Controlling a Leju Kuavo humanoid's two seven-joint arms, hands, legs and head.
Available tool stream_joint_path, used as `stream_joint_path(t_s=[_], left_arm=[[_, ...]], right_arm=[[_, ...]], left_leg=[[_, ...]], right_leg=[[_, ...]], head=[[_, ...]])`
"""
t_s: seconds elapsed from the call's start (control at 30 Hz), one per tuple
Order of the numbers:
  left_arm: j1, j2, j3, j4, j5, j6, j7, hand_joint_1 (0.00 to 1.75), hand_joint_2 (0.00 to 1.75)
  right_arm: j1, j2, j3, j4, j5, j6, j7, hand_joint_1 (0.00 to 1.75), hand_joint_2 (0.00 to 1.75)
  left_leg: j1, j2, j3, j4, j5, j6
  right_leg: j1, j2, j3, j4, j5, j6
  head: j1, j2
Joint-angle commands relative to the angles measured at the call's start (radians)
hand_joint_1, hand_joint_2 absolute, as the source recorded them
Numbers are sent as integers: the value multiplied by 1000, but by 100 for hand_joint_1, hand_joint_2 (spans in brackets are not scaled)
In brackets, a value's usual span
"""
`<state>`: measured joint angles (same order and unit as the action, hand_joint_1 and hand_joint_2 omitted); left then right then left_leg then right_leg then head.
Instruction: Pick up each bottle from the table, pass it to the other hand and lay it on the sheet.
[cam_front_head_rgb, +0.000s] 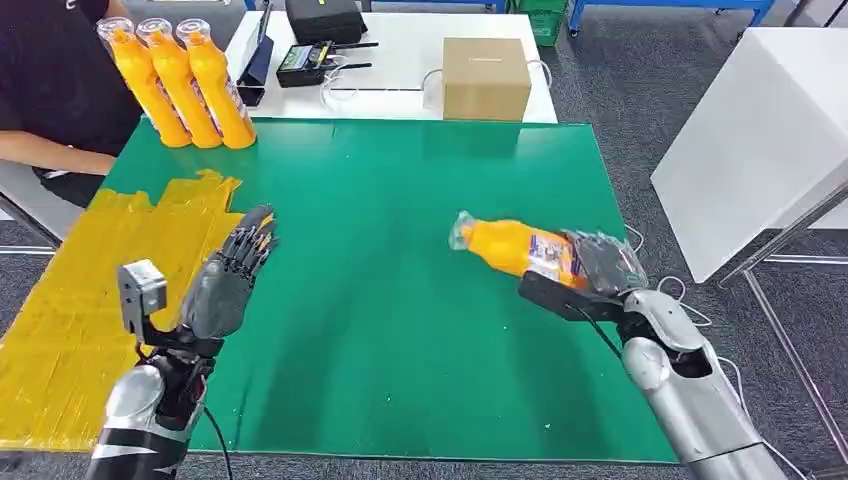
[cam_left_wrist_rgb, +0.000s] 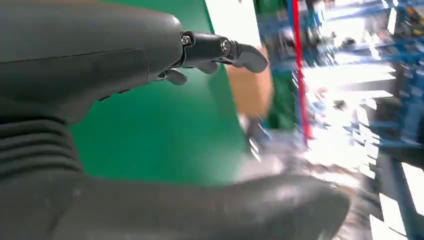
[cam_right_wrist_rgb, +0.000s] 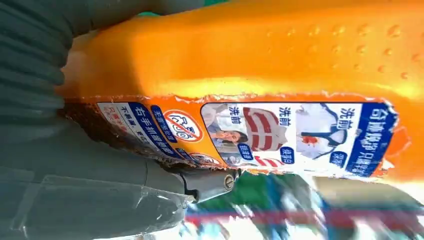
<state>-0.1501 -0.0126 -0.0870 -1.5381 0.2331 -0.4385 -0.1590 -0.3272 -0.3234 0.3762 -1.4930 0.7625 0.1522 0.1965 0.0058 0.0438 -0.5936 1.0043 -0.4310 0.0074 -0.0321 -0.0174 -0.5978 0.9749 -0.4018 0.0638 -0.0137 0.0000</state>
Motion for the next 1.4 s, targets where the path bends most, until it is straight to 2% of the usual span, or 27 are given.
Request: stream_joint_path(t_s=[0.03,0.37,0.5,0.63,0.83,1.07,1.33,1.4], left_arm=[[32,11,-54,-18,122,-41,20,0,175],[27,24,-63,-18,130,-35,19,0,175],[6,-15,-138,-46,61,-1,7,0,175],[-25,-47,-183,-53,32,36,-1,0,175],[-34,-87,-201,-72,-56,68,-38,0,175],[-37,-118,-208,-74,-109,85,-63,0,175],[-45,-128,-188,-62,-104,77,-65,0,175],[-46,-132,-184,-65,-105,79,-68,0,175]], right_arm=[[-103,100,144,-247,-45,-6,24,175,175],[-99,83,141,-235,-61,-28,7,175,175],[-153,180,214,-177,-55,-24,18,175,175],[-198,274,273,-40,-74,-33,39,175,175],[-220,357,289,73,-138,-66,39,175,175],[-198,426,328,113,-190,-84,16,175,175],[-183,448,366,153,-204,-91,10,175,175],[-181,454,384,163,-172,-122,9,175,175]], left_leg=[[0,0,1,0,-1,-1],[0,-3,1,1,0,-1],[0,-2,1,1,-1,-1],[0,0,1,0,0,-1],[1,-1,2,1,-1,-1],[0,-2,1,0,0,-1],[1,-3,2,0,0,-1],[1,-3,2,0,0,-1]], right_leg=[[0,3,-1,1,0,-3],[-1,0,1,0,0,-3],[0,1,0,1,0,-4],[-1,3,0,1,0,-3],[1,3,1,1,0,-4],[0,1,0,0,0,-3],[1,1,2,0,0,-4],[1,2,1,0,0,-4]], head=[[0,0],[0,0],[0,0],[0,0],[0,0],[0,0],[0,0],[0,0]])
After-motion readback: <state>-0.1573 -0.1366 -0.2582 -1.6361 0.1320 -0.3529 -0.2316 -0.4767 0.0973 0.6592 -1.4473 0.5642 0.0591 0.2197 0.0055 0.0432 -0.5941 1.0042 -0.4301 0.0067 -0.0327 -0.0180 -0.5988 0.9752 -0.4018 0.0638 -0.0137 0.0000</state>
